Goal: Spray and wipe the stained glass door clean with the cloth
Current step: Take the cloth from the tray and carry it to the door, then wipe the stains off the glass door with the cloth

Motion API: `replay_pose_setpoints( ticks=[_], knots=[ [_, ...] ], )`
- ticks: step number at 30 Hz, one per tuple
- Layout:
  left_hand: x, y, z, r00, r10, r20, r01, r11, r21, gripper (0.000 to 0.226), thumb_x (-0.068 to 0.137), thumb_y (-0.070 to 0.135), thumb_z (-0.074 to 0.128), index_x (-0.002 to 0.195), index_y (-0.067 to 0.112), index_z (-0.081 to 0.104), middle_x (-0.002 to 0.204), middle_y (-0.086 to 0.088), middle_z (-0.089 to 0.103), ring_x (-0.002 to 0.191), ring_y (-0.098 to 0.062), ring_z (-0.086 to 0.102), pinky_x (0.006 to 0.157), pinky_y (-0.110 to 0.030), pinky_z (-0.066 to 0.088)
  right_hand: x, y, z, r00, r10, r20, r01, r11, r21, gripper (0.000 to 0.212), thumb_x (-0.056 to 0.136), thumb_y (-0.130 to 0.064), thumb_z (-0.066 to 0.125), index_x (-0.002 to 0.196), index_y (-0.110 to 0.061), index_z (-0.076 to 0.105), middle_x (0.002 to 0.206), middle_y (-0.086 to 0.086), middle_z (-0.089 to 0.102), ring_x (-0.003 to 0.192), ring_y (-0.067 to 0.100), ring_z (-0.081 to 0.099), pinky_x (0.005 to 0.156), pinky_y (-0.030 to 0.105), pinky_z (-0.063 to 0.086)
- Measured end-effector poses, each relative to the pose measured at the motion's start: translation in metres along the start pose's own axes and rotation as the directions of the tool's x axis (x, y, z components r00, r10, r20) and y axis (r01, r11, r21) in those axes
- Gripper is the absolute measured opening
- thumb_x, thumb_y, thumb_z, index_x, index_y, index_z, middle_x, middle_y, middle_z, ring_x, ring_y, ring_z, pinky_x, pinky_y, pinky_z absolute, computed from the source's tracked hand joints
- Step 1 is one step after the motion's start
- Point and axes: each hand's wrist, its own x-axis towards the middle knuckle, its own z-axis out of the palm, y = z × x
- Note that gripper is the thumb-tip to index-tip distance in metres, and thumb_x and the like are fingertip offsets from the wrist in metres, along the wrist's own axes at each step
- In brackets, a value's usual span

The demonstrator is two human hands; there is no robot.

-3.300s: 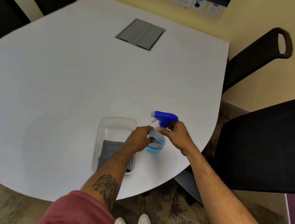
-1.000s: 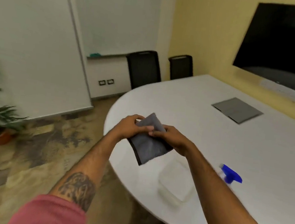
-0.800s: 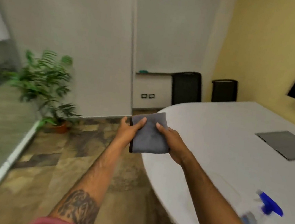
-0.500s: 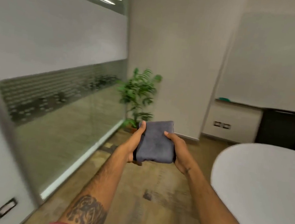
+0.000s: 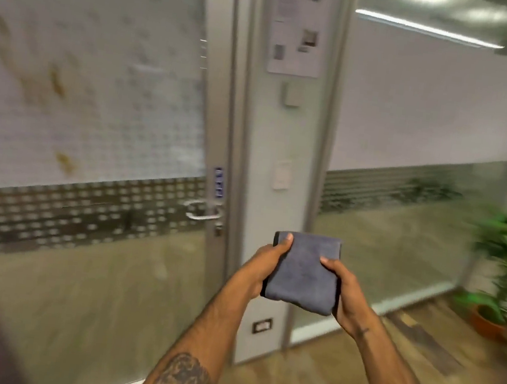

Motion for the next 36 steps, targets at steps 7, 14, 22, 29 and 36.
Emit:
replay_pose_setpoints(
  ticks=[7, 14, 22, 29, 36],
  knots=[
    [-0.018, 0.009, -0.176, 0.965, 0.123, -0.230, -0.157, 0.978, -0.137, 0.050, 0.099, 0.054, 0.052, 0.128, 0.016, 0.067, 0.115, -0.006, 0.078, 0.106, -0.023, 0.075, 0.089, -0.039, 0.062, 0.067, 0.050, 0.166, 0.931, 0.088, 0.354, -0.137, 0.984, 0.117, 0.047, 0.078, -0.045, 0.072, 0.113, -0.013, 0.076, 0.123, 0.017, 0.071, 0.108, 0.032, 0.071, 0.075, 0.038, 0.061],
    [-0.028, 0.024, -0.286, 0.854, 0.234, -0.464, -0.315, 0.944, -0.103, 0.044, 0.102, 0.044, 0.053, 0.132, 0.013, 0.060, 0.120, -0.009, 0.075, 0.108, -0.023, 0.074, 0.089, -0.038, 0.062, 0.118, 0.094, 0.289, 0.816, 0.122, 0.565, -0.307, 0.920, 0.245, 0.049, 0.086, -0.037, 0.065, 0.123, -0.006, 0.069, 0.131, 0.022, 0.065, 0.114, 0.038, 0.067, 0.082, 0.048, 0.060],
    [-0.011, 0.052, -0.372, 0.716, 0.280, -0.640, -0.357, 0.934, 0.010, 0.044, 0.101, 0.048, 0.052, 0.123, 0.013, 0.068, 0.113, -0.007, 0.078, 0.103, -0.023, 0.076, 0.089, -0.040, 0.061, 0.183, 0.106, 0.381, 0.736, 0.168, 0.656, -0.399, 0.890, 0.220, 0.046, 0.085, -0.031, 0.064, 0.121, -0.002, 0.070, 0.126, 0.023, 0.068, 0.108, 0.036, 0.070, 0.081, 0.046, 0.061],
    [0.009, 0.060, -0.434, 0.628, 0.303, -0.716, -0.336, 0.936, 0.101, 0.038, 0.099, 0.051, 0.054, 0.109, 0.020, 0.074, 0.100, 0.002, 0.081, 0.092, -0.014, 0.077, 0.076, -0.029, 0.061, 0.219, 0.126, 0.434, 0.735, 0.195, 0.649, -0.433, 0.872, 0.228, 0.048, 0.084, -0.033, 0.067, 0.122, -0.004, 0.070, 0.128, 0.021, 0.067, 0.110, 0.035, 0.069, 0.086, 0.046, 0.059],
    [0.018, 0.055, -0.521, 0.567, 0.455, -0.686, -0.219, 0.887, 0.407, 0.027, 0.101, 0.046, 0.055, 0.115, 0.025, 0.066, 0.113, 0.006, 0.070, 0.107, -0.013, 0.066, 0.088, -0.028, 0.054, 0.247, 0.165, 0.470, 0.836, 0.146, 0.528, -0.358, 0.875, 0.326, 0.052, 0.078, -0.034, 0.072, 0.121, -0.004, 0.071, 0.121, 0.019, 0.071, 0.103, 0.033, 0.072, 0.082, 0.043, 0.061]
  ],
)
